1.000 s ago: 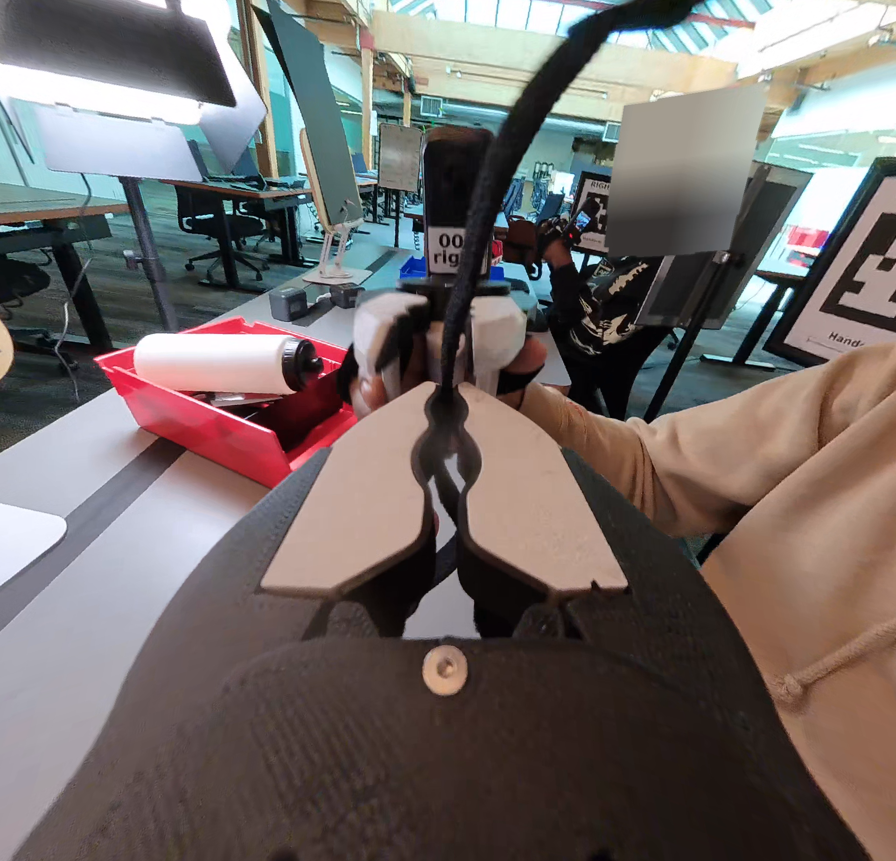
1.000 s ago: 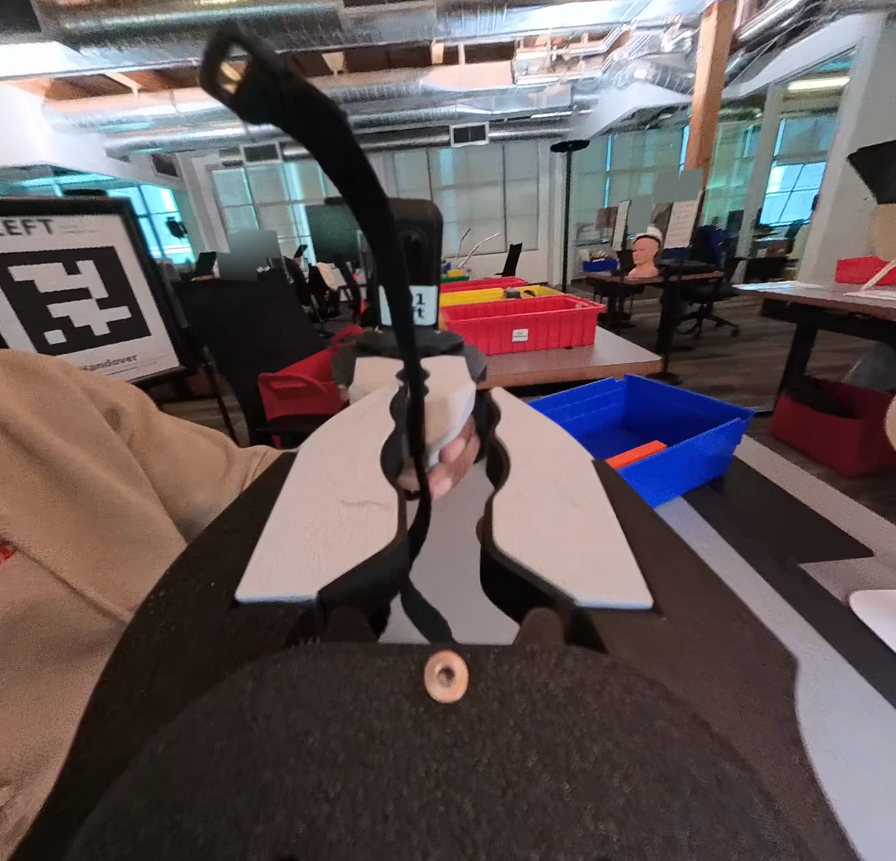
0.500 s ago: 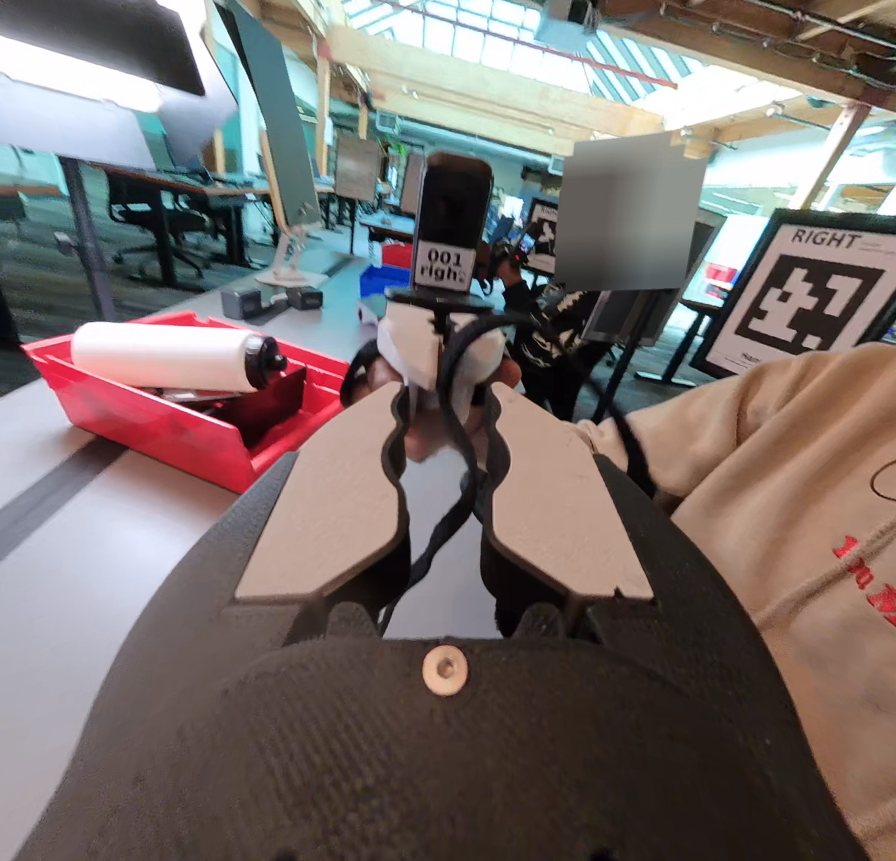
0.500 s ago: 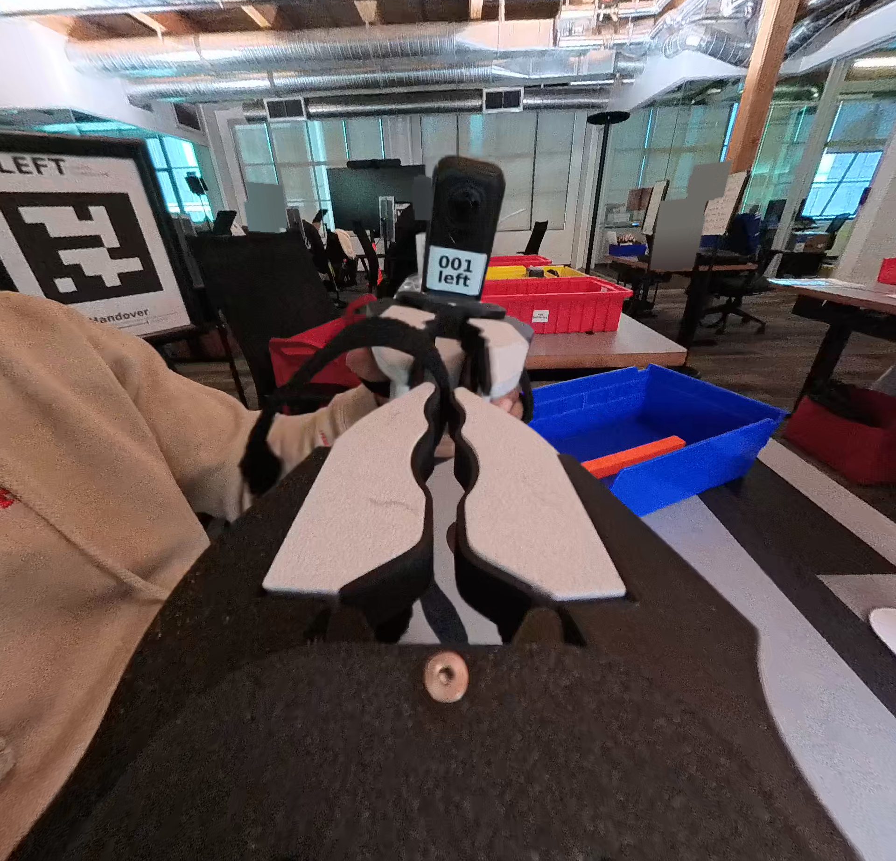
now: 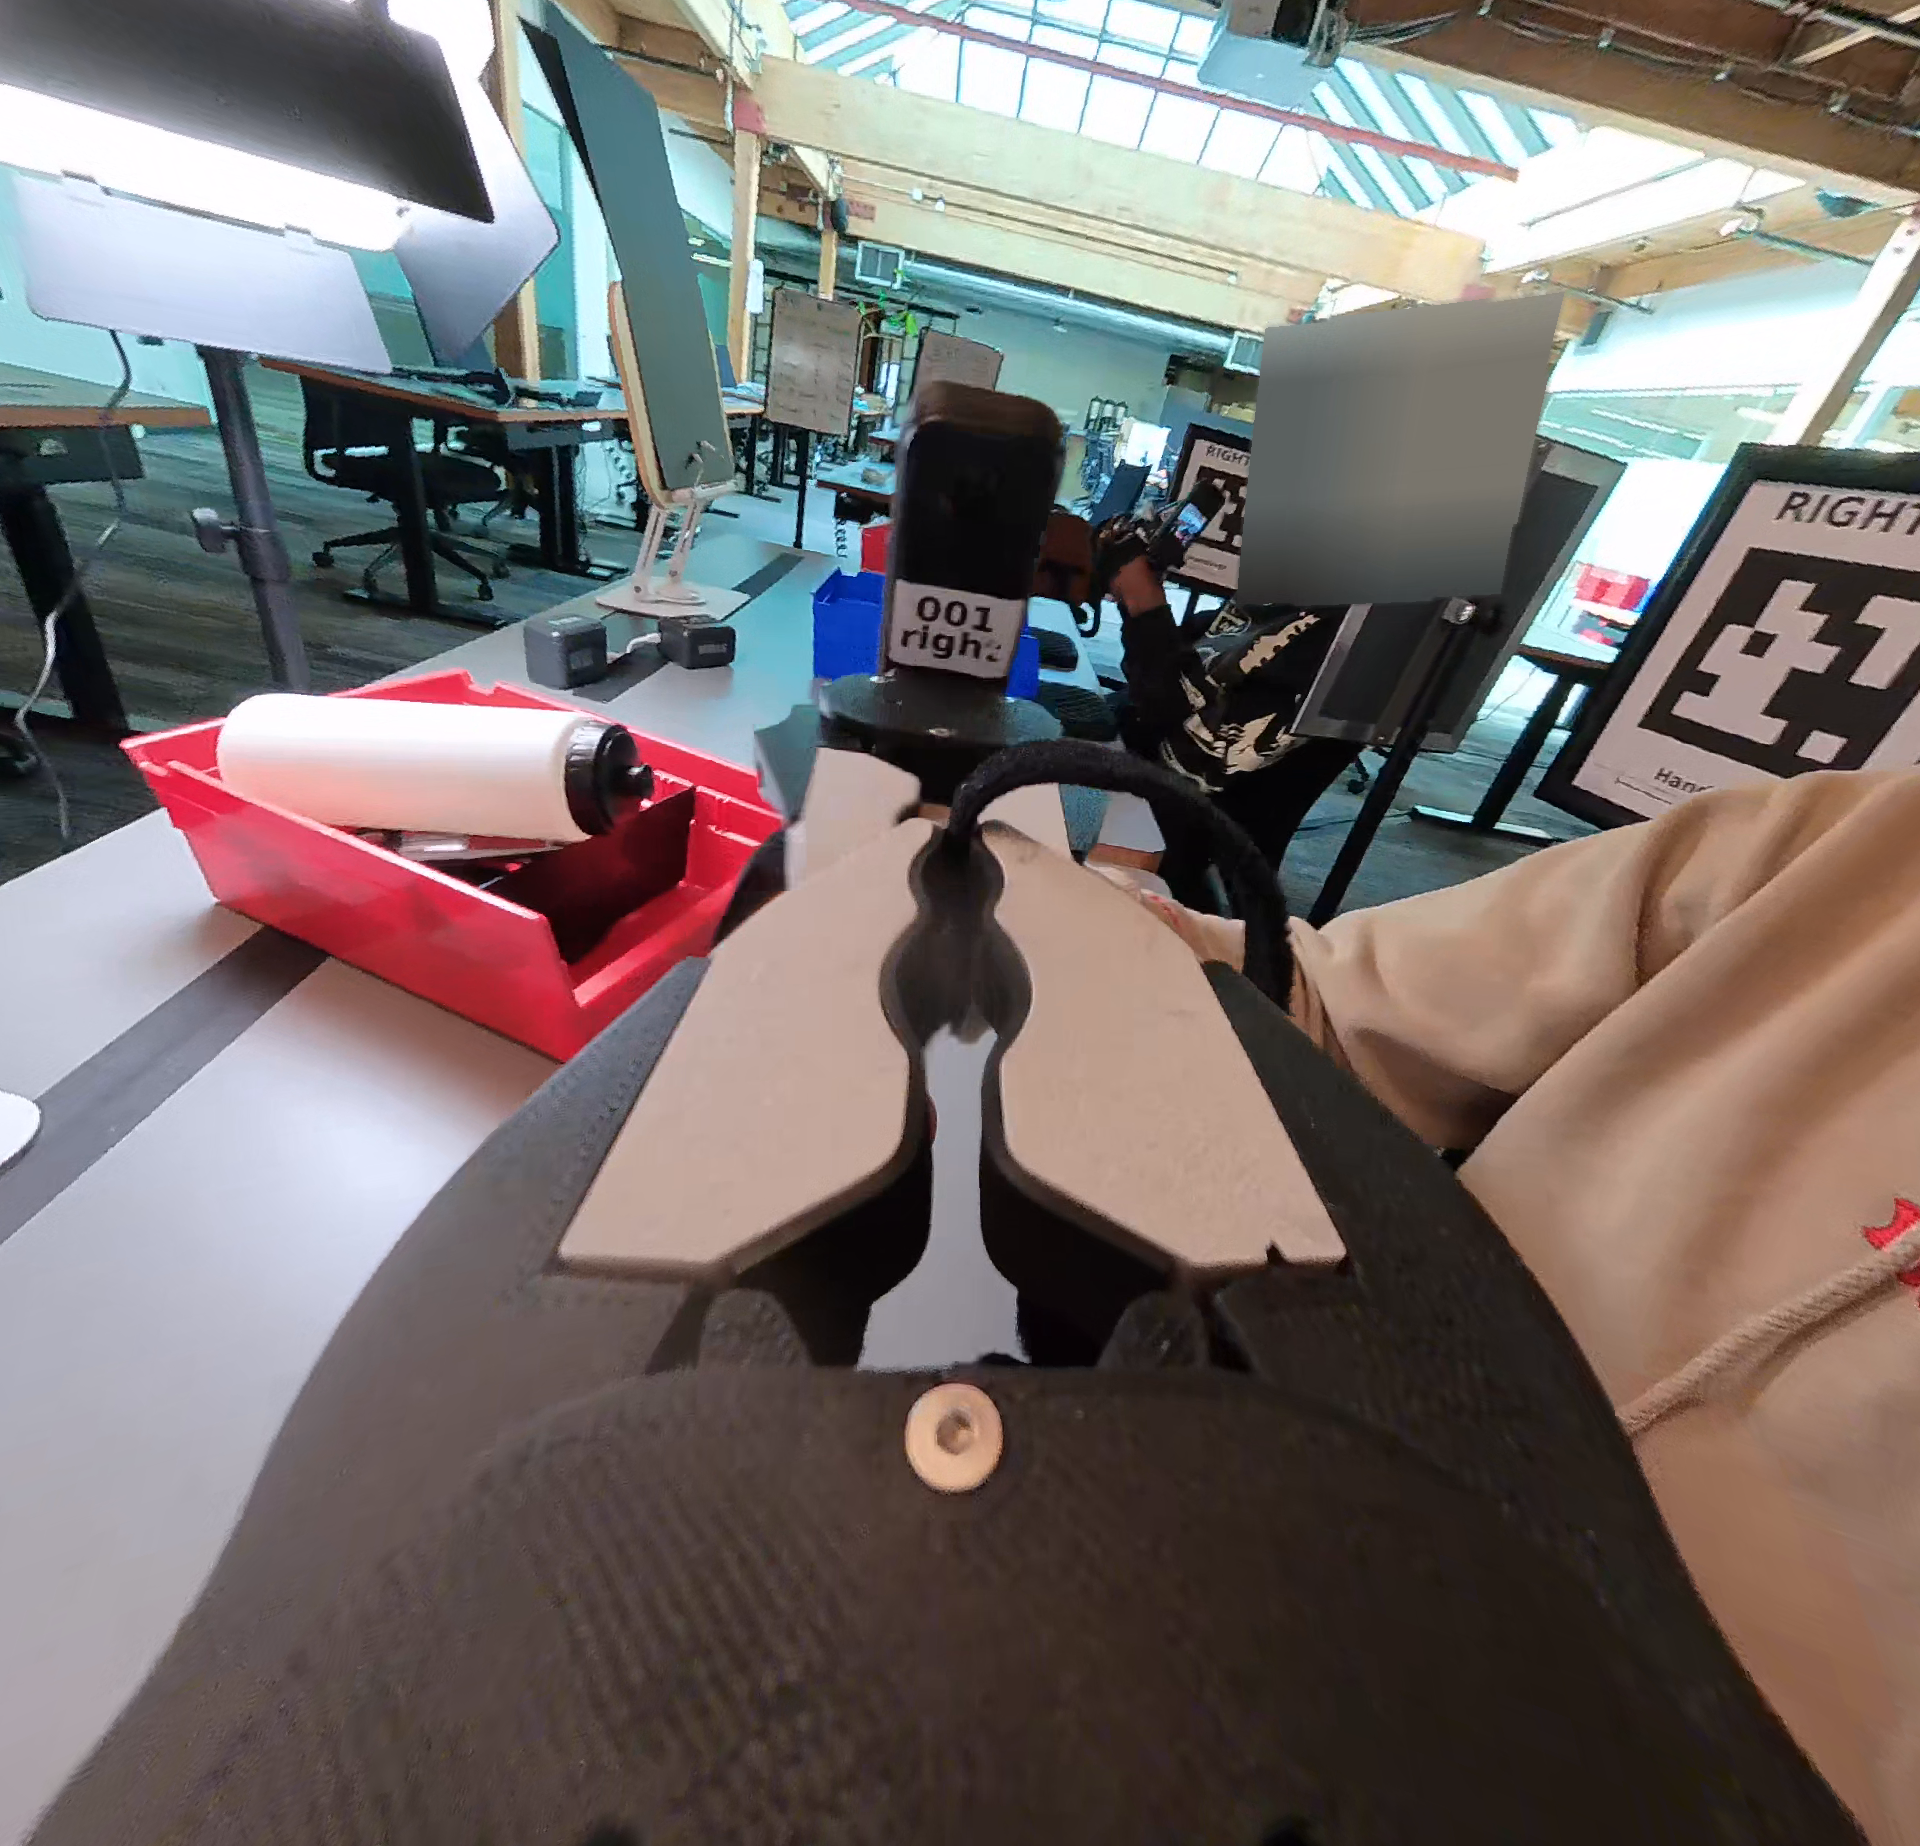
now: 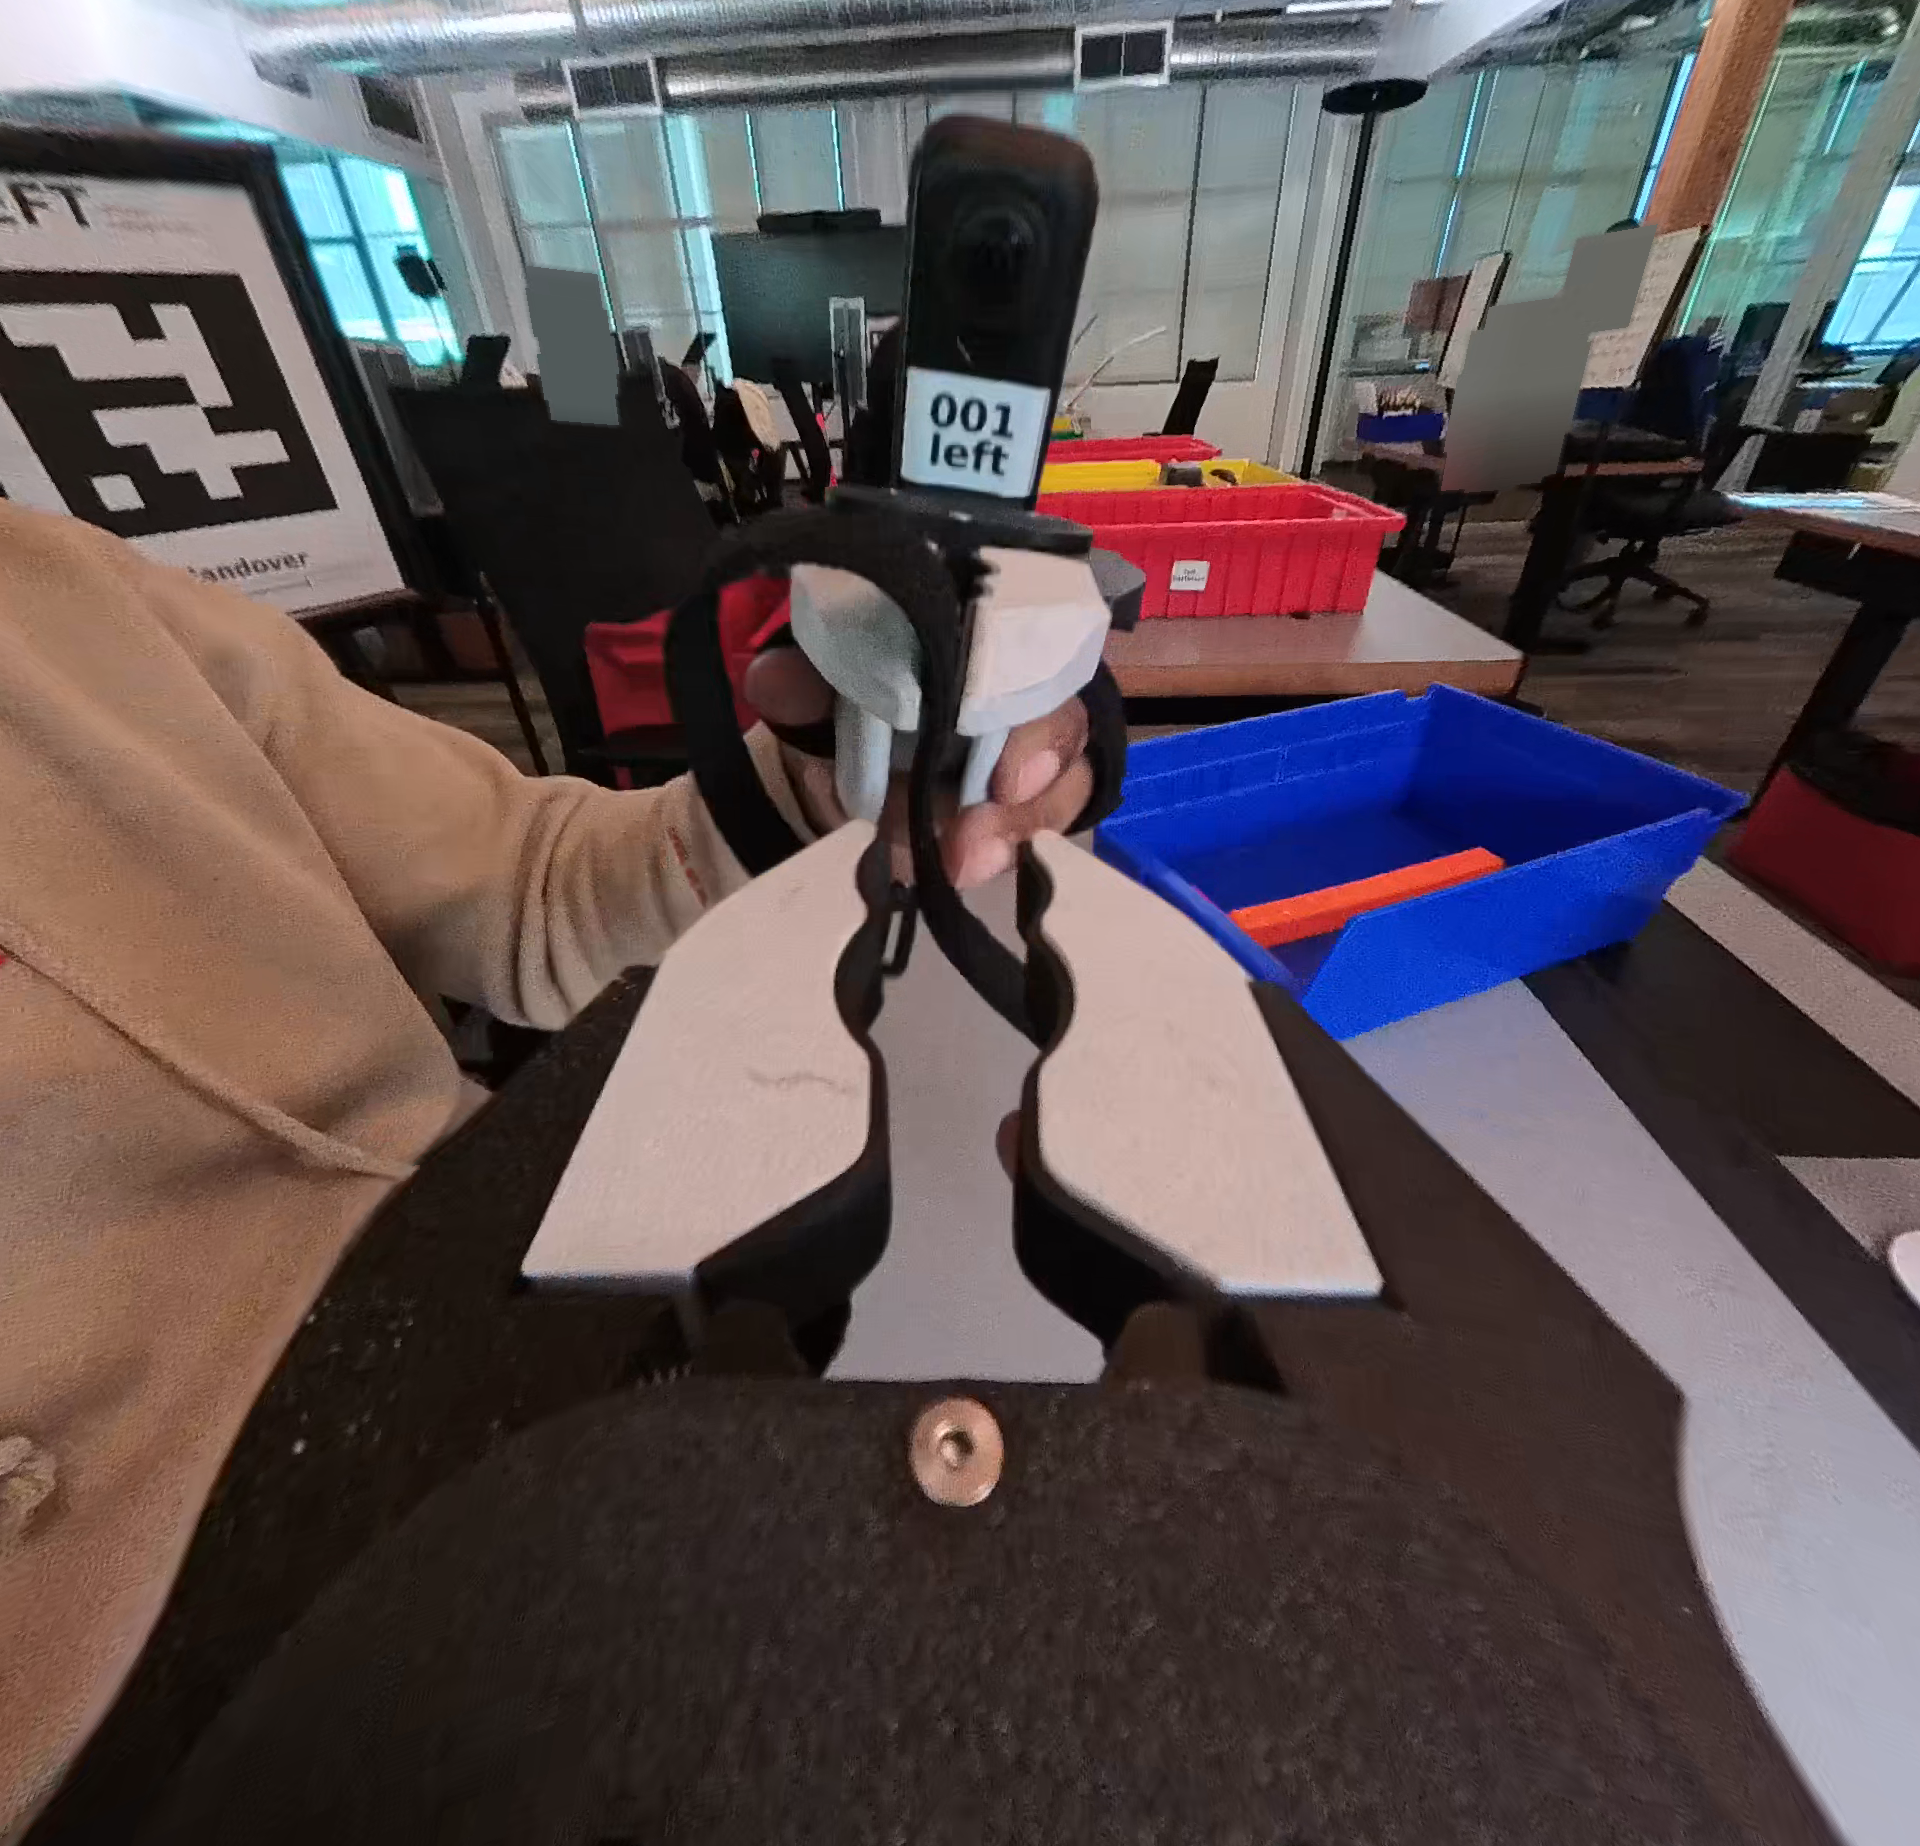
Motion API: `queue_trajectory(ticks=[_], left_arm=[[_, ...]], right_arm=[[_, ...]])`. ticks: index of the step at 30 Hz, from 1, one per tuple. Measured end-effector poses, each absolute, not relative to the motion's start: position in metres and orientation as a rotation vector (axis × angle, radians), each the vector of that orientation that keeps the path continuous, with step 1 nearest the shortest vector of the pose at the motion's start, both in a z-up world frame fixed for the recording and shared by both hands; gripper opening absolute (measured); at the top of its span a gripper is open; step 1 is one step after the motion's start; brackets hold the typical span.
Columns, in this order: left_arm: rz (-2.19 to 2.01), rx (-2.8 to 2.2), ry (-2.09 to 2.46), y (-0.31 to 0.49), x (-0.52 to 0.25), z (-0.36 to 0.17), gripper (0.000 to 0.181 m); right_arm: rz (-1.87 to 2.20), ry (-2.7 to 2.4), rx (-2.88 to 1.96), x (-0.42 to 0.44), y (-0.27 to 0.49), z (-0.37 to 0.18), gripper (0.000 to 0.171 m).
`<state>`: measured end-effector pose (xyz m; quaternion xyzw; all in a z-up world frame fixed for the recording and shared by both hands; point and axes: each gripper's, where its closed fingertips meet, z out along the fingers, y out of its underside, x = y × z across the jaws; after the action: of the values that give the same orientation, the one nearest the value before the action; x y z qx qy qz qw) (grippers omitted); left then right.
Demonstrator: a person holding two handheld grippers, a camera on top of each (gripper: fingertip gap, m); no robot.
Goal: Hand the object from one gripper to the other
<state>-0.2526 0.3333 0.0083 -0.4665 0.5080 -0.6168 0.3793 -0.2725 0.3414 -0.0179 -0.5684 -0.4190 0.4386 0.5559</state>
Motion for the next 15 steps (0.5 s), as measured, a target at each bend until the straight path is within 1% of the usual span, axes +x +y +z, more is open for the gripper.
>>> queue_trajectory(ticks=[1, 2, 4, 6, 8, 10, 11, 12, 14, 15], left_arm=[[-1.561, -1.203, 1.293, 0.335, -0.252, 0.007, 0.003], [-1.536, -1.2, 1.285, 0.337, -0.252, 0.007, 0.005], [-1.519, -1.163, 1.295, 0.338, -0.255, 0.006, 0.027], [-1.569, -1.145, 1.372, 0.333, -0.26, 0.001, 0.035], [-1.569, -1.162, 1.466, 0.329, -0.261, -0.014, 0.036], [-1.486, -1.183, 1.553, 0.326, -0.256, -0.03, 0.031], [-1.441, -1.189, 1.581, 0.325, -0.253, -0.035, 0.021], [-1.415, -1.189, 1.593, 0.324, -0.25, -0.038, 0.003], [-1.396, -1.204, 1.563, 0.327, -0.247, -0.036, 0.003], [-1.412, -1.205, 1.542, 0.328, -0.247, -0.032, 0.003]], right_arm=[[1.017, -1.003, -1.336, -0.276, 0.341, -0.021, 0.007], [1.01, -1.011, -1.319, -0.28, 0.34, -0.021, 0.002], [1.025, -1.017, -1.314, -0.283, 0.337, -0.018, 0.002], [1.032, -0.996, -1.283, -0.279, 0.334, -0.01, 0.002], [1.056, -0.971, -1.265, -0.275, 0.333, -0.003, 0.002], [1.066, -0.953, -1.256, -0.272, 0.333, 0.0, 0.002], [1.065, -0.949, -1.259, -0.272, 0.333, 0.0, 0.002], [1.068, -0.941, -1.254, -0.272, 0.334, 0.001, 0.002], [1.077, -0.918, -1.249, -0.269, 0.335, 0.004, 0.002], [1.068, -0.901, -1.244, -0.267, 0.337, 0.005, 0.005]])
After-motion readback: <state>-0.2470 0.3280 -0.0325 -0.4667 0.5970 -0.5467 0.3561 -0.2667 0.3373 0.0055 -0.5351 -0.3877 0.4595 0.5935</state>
